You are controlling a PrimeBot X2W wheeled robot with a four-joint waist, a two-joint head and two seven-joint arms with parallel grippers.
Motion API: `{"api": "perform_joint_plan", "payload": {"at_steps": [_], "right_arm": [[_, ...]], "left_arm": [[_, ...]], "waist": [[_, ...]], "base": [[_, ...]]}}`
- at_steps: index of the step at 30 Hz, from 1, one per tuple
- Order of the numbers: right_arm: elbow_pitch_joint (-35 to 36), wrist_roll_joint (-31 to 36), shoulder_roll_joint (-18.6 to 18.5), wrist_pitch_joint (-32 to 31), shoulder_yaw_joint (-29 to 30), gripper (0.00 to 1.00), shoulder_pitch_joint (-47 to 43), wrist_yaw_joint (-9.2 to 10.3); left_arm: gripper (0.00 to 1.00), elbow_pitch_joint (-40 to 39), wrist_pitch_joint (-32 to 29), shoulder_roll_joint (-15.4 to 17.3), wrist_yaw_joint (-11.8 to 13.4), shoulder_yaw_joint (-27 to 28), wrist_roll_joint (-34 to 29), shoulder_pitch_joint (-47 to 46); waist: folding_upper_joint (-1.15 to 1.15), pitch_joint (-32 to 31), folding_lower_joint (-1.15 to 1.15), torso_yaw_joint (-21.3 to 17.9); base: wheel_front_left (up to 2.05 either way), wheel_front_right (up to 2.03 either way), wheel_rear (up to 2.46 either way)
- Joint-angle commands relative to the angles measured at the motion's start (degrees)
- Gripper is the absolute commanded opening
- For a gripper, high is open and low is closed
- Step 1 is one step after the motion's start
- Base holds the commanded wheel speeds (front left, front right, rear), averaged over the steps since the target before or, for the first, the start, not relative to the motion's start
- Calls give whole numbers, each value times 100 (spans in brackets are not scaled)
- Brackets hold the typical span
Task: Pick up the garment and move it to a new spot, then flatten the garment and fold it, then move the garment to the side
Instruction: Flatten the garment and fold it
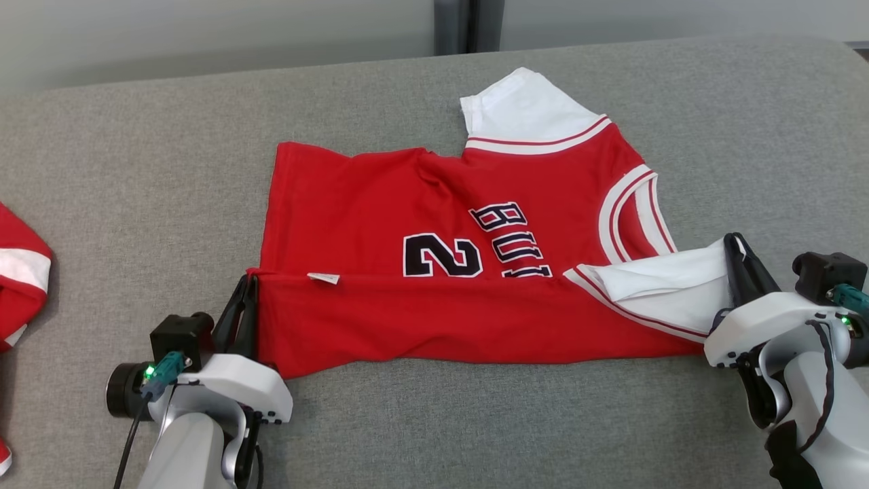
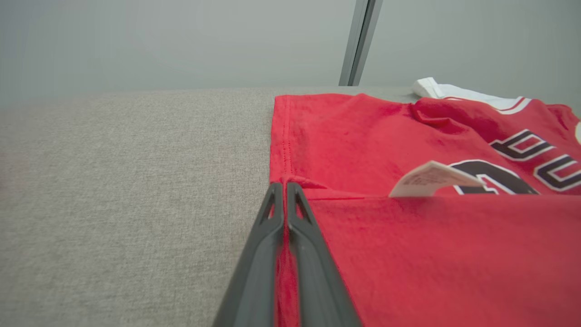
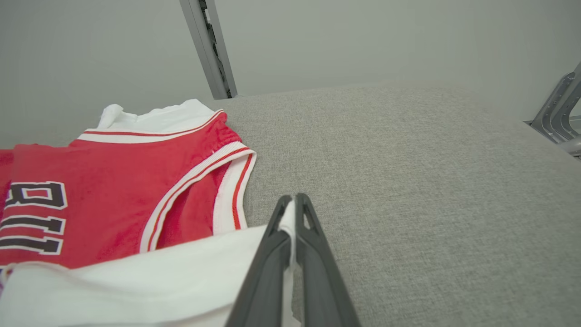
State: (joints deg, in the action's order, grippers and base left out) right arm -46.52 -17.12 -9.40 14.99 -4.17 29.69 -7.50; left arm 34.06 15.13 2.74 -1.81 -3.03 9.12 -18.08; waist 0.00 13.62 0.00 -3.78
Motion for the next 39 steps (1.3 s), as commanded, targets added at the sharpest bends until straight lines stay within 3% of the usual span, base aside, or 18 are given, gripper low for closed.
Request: {"api": "perform_joint_plan", "payload": {"at_steps": [1, 3, 4, 5, 6, 11, 15, 25, 36, 37, 39], "right_arm": [[-33, 47, -29, 26, 5, 0, 106, 2], [-110, 87, -29, 26, 31, 0, 168, 2], [-137, 116, -36, 27, 75, 6, 190, 2], [-170, 131, -26, 26, 107, 56, 205, 2], [-161, 130, -7, 27, 145, 100, 217, 2], [345, 215, -17, 26, 610, 100, 4, 2], [760, 189, 99, 15, 877, 100, -416, 2], [973, -128, 217, 15, 218, 100, -1488, 2], [351, -378, 192, 5, -281, 100, -1310, 2], [267, -404, 179, -1, -340, 85, -1280, 2], [143, -464, 153, -7, -404, 0, -1214, 1]], "left_arm": [[0, 18, 2, 31, -11, -4, -51, -161], [0, 53, 1, 31, -22, -21, -81, -225], [0, 83, 1, 31, -28, -32, -83, -245], [42, 105, 2, 30, -29, -42, -65, -263], [100, 124, 1, 32, -21, -45, -26, -276], [100, -121, 1, 25, 267, 89, 83, -25], [100, -367, 1, 26, 339, 93, 208, 328], [100, -475, 1, 29, 423, -204, 569, 896], [100, -374, 1, 29, 401, -333, 612, 781], [100, -370, 1, 28, 401, -328, 615, 775], [100, -349, 1, 29, 399, -309, 632, 782]], "waist": [[0, 65, 0, 34], [0, 94, 0, 45], [0, 105, 0, 49], [0, 110, 0, 51], [0, 106, 0, 51], [0, 54, 0, 43], [0, 2, 0, 33], [0, -77, 0, -71], [0, -30, 0, 10], [0, -26, 0, 18], [0, -22, 0, 30]], "base": [[0, 0, 0], [0, 0, 0], [0, 0, 0], [0, 0, 0], [0, 0, 0], [0, 0, 0], [0, 0, 0], [0, 0, 0], [0, 0, 0], [0, 0, 0], [0, 0, 0]]}}
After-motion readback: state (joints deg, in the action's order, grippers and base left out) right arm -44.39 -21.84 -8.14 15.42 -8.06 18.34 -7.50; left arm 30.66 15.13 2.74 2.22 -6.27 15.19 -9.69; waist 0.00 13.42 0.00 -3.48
